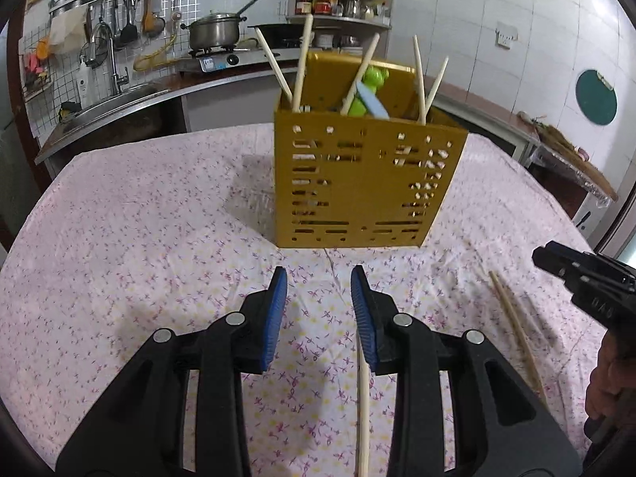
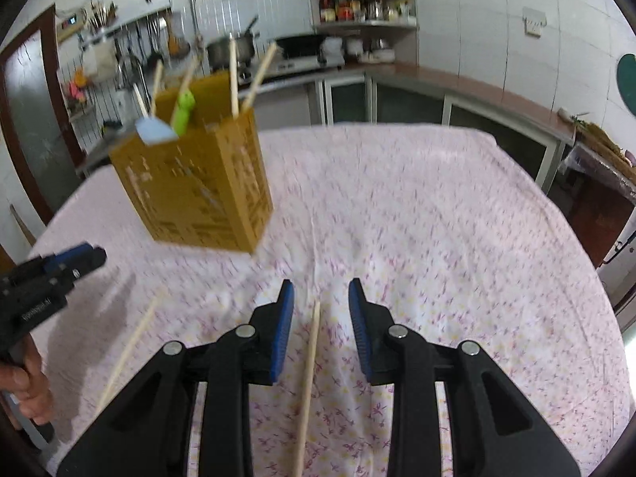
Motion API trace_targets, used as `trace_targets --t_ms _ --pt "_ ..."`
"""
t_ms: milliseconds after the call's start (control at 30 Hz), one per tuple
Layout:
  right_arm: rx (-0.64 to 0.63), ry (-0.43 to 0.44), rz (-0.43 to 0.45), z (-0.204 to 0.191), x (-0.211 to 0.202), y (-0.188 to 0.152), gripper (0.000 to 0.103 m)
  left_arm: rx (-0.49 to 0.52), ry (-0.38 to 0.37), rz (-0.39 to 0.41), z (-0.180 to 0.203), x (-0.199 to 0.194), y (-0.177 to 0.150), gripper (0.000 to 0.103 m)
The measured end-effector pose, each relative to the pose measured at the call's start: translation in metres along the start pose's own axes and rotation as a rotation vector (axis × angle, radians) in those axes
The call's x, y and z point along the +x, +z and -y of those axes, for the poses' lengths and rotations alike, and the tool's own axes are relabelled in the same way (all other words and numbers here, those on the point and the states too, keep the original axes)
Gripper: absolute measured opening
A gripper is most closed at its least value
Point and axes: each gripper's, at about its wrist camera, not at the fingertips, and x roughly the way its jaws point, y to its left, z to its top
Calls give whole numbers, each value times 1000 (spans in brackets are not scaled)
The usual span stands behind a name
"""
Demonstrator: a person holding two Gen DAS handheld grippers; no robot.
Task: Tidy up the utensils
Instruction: 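Lower both tools to a wooden chopstick on the cloth and close on it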
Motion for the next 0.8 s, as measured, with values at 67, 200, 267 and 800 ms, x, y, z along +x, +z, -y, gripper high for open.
trace_targets --t_ms 67,200,267,800 --pt "-5 1 -25 0 10 -2 30 8 -9 -23 4 10 -3 35" --pt "-12 1 -76 -2 30 -5 30 25 -13 -87 11 32 -7 35" --pt "-26 -2 -107 -6 41 -6 30 28 -18 -118 16 40 -10 35" --pt "-78 -5 -169 -11 66 -21 16 124 -12 -195 31 70 -23 39"
